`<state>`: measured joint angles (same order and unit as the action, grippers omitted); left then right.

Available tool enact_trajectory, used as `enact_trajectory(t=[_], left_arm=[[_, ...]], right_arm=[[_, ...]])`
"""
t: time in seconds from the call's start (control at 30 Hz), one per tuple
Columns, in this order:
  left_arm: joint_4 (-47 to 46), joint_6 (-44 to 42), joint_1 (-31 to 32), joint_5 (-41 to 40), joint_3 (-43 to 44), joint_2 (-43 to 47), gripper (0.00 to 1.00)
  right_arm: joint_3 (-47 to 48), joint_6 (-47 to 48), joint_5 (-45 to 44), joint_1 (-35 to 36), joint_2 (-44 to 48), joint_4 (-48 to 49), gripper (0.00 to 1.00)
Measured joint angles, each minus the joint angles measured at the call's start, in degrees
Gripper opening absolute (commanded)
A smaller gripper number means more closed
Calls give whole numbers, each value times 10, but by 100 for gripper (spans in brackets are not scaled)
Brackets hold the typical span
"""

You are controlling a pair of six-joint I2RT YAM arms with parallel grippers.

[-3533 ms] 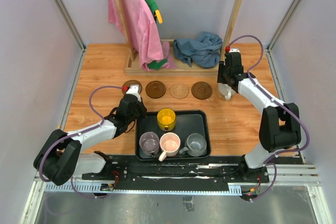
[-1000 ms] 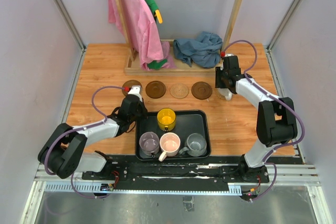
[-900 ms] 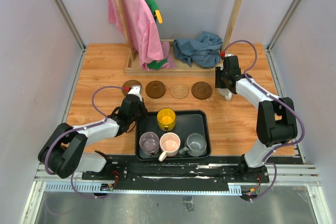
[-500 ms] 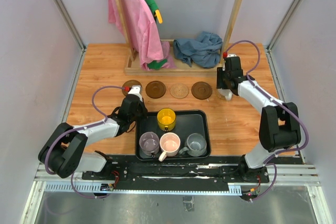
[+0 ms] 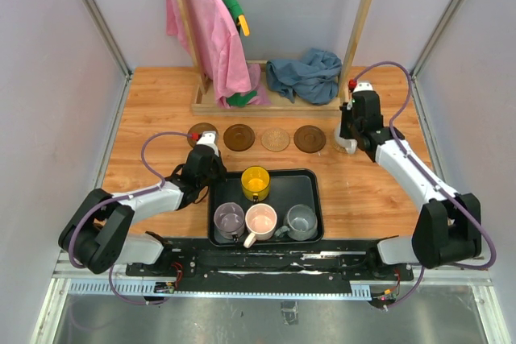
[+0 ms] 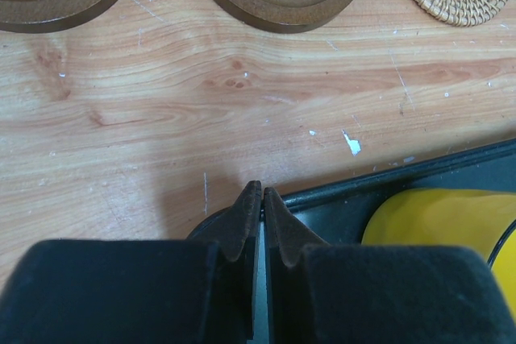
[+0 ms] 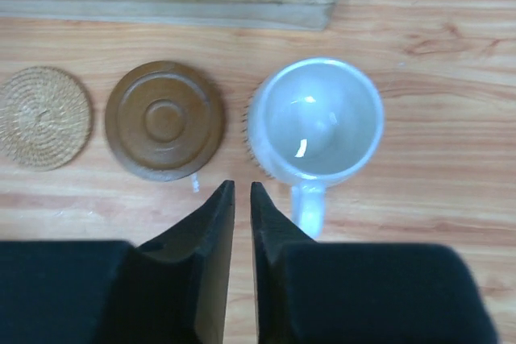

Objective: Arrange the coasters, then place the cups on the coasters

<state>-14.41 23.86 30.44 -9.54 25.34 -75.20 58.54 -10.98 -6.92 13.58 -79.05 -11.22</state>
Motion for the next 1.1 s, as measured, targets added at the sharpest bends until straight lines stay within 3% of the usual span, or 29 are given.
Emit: enact_trajectory(t=[0.07,0.2,0.73,1.1], left_arm=[[0,0,0,0,0,0,9],[0,4,0,2,0,0,9],[-3,16,0,-11,2,-9,9],[-3,20,0,-11,1,-8,9]], right_arm=[[-14,-5,7,18,15,-2,2],[-37,-14,30,65,14,0,1],[33,-27,82,150,-208,26,1],[39,-31,83,203,-229,37,1]])
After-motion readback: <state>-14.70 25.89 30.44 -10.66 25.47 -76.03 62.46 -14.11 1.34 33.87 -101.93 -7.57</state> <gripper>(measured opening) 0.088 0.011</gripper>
